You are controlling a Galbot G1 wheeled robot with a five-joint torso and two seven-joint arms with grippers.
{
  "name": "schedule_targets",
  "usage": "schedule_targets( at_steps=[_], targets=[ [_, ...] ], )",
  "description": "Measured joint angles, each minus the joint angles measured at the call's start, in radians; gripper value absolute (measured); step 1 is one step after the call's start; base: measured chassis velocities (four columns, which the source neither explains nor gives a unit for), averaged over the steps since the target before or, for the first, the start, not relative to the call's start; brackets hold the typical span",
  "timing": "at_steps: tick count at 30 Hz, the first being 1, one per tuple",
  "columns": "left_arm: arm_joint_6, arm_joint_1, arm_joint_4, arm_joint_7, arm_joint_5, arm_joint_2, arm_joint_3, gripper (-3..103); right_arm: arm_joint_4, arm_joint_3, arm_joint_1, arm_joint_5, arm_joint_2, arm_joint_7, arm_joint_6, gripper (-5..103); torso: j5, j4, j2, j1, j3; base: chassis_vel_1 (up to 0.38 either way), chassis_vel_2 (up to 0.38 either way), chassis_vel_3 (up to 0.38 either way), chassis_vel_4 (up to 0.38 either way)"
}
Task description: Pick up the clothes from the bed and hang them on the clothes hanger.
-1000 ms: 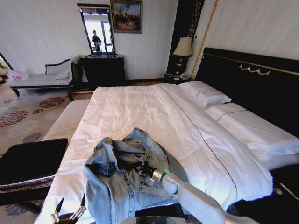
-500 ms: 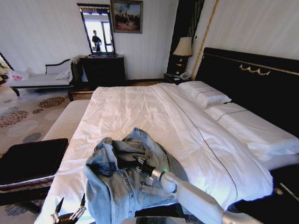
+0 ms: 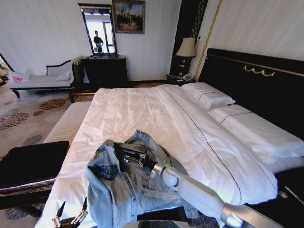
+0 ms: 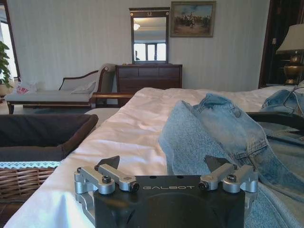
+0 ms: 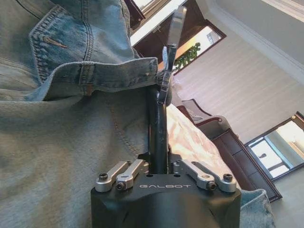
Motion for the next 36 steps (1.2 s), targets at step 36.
schedule_targets(
  at_steps=[36],
  targets=[
    [-0.018,-0.009,-0.008,0.003,-0.017,0.005,0.003,100,-0.473,-0.382,0.631,0.512,0.29,-0.756,0.245,13,-0.0001,0.0003,0.0,0.0,0.0,0.0,0.0,0.0,0.0]
  ],
)
